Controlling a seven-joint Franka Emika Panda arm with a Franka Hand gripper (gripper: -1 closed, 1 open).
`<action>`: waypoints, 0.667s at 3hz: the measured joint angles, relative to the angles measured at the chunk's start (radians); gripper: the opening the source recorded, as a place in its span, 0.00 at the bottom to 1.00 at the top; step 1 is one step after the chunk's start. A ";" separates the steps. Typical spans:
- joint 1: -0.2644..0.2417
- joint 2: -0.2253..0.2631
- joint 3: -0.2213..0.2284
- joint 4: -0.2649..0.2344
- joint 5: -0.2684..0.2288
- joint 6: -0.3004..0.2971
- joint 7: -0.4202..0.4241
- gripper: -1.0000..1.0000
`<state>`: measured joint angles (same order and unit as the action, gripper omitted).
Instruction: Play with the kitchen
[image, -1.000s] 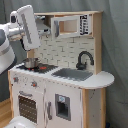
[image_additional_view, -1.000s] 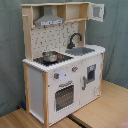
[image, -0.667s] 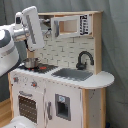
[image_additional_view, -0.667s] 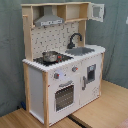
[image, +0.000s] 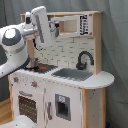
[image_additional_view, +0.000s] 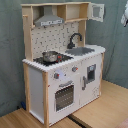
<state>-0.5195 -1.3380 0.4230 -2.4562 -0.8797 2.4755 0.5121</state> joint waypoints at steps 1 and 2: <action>-0.031 0.044 -0.015 0.000 0.000 0.085 0.010 0.00; -0.037 0.121 -0.002 0.000 0.000 0.150 0.026 0.00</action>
<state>-0.5566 -1.2172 0.4211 -2.4562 -0.8794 2.6258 0.5378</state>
